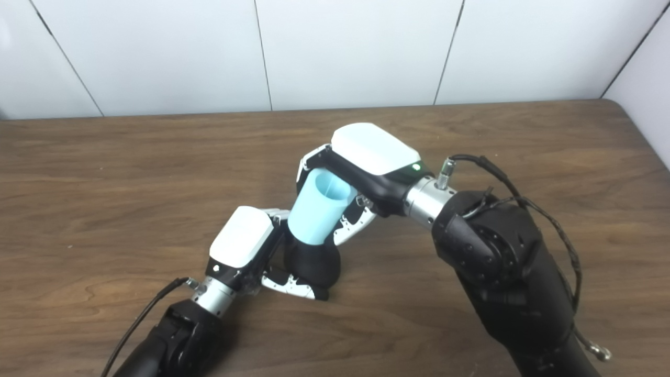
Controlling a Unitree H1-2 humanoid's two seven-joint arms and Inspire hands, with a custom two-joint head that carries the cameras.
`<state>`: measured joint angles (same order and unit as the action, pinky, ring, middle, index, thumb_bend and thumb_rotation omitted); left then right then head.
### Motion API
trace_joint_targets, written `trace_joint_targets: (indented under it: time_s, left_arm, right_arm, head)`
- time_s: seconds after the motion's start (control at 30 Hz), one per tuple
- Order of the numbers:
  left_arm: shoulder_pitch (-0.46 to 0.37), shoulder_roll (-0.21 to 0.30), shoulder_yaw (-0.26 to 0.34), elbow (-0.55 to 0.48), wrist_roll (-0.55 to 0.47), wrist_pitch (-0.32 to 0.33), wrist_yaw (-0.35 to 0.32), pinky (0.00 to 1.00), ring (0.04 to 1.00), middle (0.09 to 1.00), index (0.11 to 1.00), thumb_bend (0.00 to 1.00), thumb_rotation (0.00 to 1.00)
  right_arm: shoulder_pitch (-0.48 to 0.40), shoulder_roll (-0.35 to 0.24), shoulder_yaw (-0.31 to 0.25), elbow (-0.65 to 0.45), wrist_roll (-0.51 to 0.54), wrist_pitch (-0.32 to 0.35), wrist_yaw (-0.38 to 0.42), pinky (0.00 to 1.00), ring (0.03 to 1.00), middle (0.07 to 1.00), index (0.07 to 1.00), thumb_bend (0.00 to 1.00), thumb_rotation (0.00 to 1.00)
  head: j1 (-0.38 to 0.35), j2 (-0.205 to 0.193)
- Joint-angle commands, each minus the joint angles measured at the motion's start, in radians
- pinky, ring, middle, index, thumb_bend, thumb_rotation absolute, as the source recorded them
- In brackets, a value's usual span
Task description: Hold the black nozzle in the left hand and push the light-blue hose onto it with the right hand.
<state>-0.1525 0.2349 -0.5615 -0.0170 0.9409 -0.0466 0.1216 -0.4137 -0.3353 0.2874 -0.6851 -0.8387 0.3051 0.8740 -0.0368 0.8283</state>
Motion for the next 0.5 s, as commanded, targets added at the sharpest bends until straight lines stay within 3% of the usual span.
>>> trace_joint_targets:
  time_s: [0.0, 0.47]
  left_arm:
    - [0.1, 0.019, -0.066, 0.085, 0.012, 0.055, -0.175, 0.39, 0.506, 0.501, 0.475, 0.48, 0.0]
    - [0.101, 0.011, -0.068, 0.087, 0.009, 0.061, -0.173, 0.41, 0.515, 0.516, 0.463, 0.48, 0.0]
  right_arm:
    - [-0.055, -0.016, 0.023, -0.005, -0.011, -0.035, 0.027, 0.27, 0.383, 0.516, 0.538, 0.49, 0.0]
    - [-0.159, -0.046, 0.083, 0.005, -0.054, 0.001, 0.217, 0.26, 0.387, 0.52, 0.528, 0.49, 0.0]
  head:
    - [0.001, 0.001]
    - [0.004, 0.004]
